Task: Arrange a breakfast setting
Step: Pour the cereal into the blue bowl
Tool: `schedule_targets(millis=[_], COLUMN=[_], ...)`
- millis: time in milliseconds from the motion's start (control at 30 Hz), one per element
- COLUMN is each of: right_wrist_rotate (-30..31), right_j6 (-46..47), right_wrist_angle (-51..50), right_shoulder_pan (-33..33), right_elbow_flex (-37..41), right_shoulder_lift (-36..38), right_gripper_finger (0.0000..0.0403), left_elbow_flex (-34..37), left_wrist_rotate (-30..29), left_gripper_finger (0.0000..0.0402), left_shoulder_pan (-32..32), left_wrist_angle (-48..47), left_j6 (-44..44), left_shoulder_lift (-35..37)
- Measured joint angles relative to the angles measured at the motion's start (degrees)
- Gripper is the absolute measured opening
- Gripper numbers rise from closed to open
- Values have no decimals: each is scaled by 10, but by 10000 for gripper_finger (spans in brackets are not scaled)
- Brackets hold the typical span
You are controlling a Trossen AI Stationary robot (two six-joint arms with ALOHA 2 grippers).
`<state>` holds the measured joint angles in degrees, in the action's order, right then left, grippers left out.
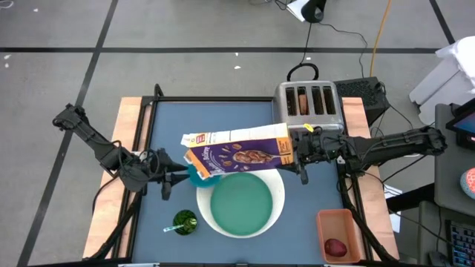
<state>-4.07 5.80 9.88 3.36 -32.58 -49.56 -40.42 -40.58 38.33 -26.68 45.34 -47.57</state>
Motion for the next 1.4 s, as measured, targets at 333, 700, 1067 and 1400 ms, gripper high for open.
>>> schedule_targets(millis=[333,700,1067,1400], right_wrist_rotate=[42,39,40,40], right_j6=[-50,-43,-28,-20], right_wrist_angle=[0,-3,-118,-143], right_shoulder_pan=[0,0,0,0], right_elbow_flex=[0,-1,-78,-78], right_shoulder_lift=[5,19,19,-2], right_gripper_finger=[182,183,184,187], left_elbow_flex=[0,0,0,0], left_wrist_rotate=[0,0,0,0], left_gripper_finger=[159,159,159,159], left_shoulder_pan=[0,0,0,0], left_wrist_angle=[0,0,-1,-1], left_j6=[-1,-1,-1,-4], left_shoulder_lift=[0,0,0,0])
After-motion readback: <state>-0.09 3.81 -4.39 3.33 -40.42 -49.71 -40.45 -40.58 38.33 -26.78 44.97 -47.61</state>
